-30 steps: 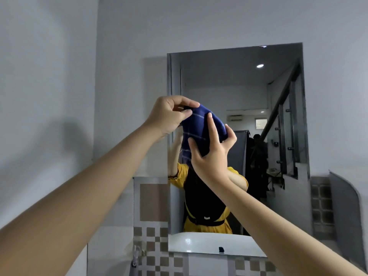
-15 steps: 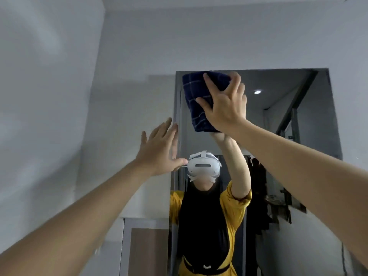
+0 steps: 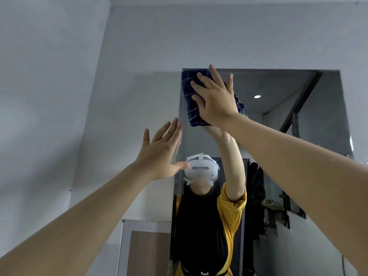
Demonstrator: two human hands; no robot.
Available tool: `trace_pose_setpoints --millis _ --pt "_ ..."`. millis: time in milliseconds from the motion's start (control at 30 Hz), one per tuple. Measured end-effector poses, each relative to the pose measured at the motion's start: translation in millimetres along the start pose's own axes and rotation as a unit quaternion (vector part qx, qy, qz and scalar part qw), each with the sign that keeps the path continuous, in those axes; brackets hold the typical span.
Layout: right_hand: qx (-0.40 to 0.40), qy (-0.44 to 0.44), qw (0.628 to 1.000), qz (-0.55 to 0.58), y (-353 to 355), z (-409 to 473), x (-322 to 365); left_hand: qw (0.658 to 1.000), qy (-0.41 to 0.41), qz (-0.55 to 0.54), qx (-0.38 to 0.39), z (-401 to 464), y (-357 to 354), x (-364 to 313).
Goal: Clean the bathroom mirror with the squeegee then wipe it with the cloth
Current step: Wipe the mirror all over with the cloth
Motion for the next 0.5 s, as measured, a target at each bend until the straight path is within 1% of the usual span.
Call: trace_pose_setpoints --millis 167,367,500 --pt "0.034 -0.009 0.997 -0.062 -4.6 -1.1 1.6 1.0 -0.003 0.009 0.002 -0.4 1.2 -0.2" --pt "0.018 -0.041 0.995 -0.089 -11.3 2.4 7.8 0.999 -0.019 0.047 -0.017 -8.5 -2.0 -2.9" --pt "0.012 -0.06 0.995 -0.078 -12.1 6.3 6.9 0.996 -0.022 0.082 -0.026 -11.0 -2.4 -1.6"
Point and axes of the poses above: each hand's wrist, its own z-axis towards the middle knuckle, its own y-axis out of the back of the hand, x = y × z, the point moved 3 cm from there along z, towards the middle knuckle, and after that the axes turned 13 degrees about -y, right-handed, at the moved point
